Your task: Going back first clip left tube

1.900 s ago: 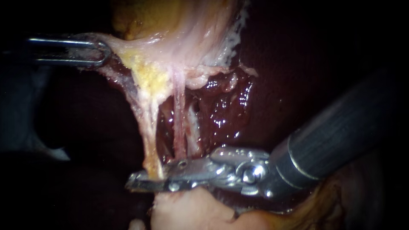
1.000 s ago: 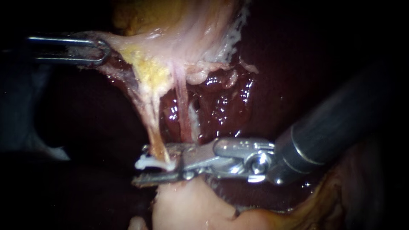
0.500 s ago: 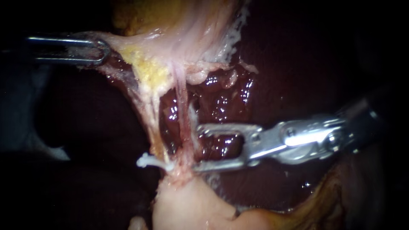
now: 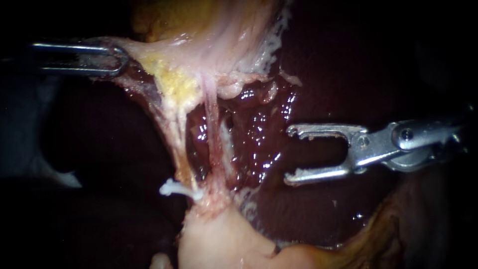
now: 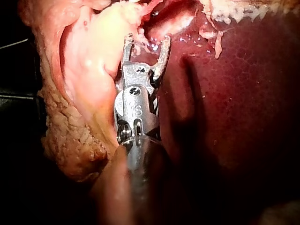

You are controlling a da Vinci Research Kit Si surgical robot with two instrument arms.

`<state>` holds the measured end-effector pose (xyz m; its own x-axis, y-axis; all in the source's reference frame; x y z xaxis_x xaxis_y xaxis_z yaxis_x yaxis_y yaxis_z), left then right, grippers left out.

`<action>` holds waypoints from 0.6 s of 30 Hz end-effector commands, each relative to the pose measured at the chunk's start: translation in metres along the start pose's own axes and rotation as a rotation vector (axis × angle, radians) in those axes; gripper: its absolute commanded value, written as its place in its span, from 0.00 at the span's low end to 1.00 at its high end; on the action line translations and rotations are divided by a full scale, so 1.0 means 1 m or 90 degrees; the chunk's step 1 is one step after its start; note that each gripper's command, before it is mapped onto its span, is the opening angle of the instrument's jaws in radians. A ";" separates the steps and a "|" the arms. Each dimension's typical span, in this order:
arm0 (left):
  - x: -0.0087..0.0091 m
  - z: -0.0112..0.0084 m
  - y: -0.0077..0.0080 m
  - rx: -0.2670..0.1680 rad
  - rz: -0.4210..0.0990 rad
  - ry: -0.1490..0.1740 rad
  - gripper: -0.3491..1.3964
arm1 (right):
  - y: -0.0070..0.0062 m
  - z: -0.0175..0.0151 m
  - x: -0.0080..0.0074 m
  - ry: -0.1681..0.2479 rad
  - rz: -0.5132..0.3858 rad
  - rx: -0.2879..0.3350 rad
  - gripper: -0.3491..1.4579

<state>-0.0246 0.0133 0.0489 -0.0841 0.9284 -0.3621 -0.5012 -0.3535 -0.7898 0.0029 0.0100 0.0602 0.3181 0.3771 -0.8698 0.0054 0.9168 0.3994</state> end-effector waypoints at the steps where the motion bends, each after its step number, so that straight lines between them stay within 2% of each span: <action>1: -0.0001 0.0004 -0.0001 0.003 0.000 0.001 0.00 | -0.0001 0.0000 0.0000 0.000 0.001 0.000 0.47; 7: -0.0004 0.0025 -0.0001 0.003 0.001 0.002 0.00 | -0.0001 0.0000 0.0000 0.000 0.001 0.000 0.47; 13: -0.0016 0.0050 -0.0005 -0.002 0.006 -0.001 0.00 | -0.0001 0.0000 -0.0001 0.000 0.000 0.000 0.47; 18: -0.0018 0.0054 -0.0008 -0.003 0.007 -0.003 0.00 | -0.0001 0.0000 -0.0001 0.000 0.000 0.000 0.47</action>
<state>-0.0287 0.0125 0.0529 -0.0928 0.9246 -0.3693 -0.4962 -0.3646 -0.7880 0.0029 0.0099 0.0602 0.3184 0.3776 -0.8695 0.0051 0.9165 0.3999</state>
